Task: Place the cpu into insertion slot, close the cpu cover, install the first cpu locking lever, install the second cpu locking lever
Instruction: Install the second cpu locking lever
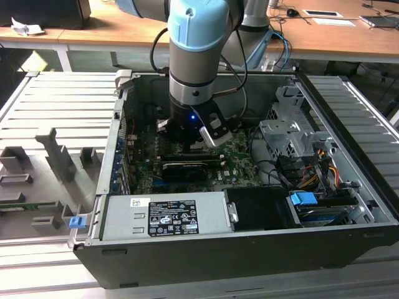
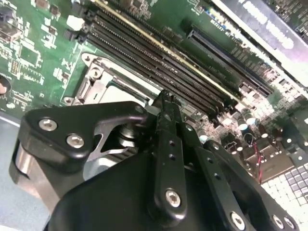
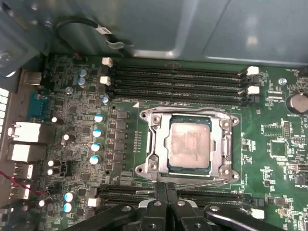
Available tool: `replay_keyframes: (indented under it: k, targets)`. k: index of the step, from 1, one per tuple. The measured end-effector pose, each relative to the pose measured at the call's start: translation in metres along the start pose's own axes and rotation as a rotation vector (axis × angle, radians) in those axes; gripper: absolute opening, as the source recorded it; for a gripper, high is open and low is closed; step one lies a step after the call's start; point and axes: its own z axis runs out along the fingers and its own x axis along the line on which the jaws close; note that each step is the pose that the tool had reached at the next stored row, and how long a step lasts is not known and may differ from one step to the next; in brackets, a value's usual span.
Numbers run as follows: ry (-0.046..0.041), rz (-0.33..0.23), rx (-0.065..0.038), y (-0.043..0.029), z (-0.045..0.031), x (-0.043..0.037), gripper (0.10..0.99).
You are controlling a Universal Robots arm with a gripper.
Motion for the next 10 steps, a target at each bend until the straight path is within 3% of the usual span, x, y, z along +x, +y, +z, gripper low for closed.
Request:
replay_keyframes:
  k: [1,4,10]
  targets:
    - [0.0011,-0.009,-0.008,-0.0003,0.0004,0.0010,0.106]
    - [0.0012,-0.016,-0.019,-0.0015,0.0025,0.0018,0.106]
    - [0.0000,-0.016,-0.025,-0.0036,0.0096,0.0025,0.106]
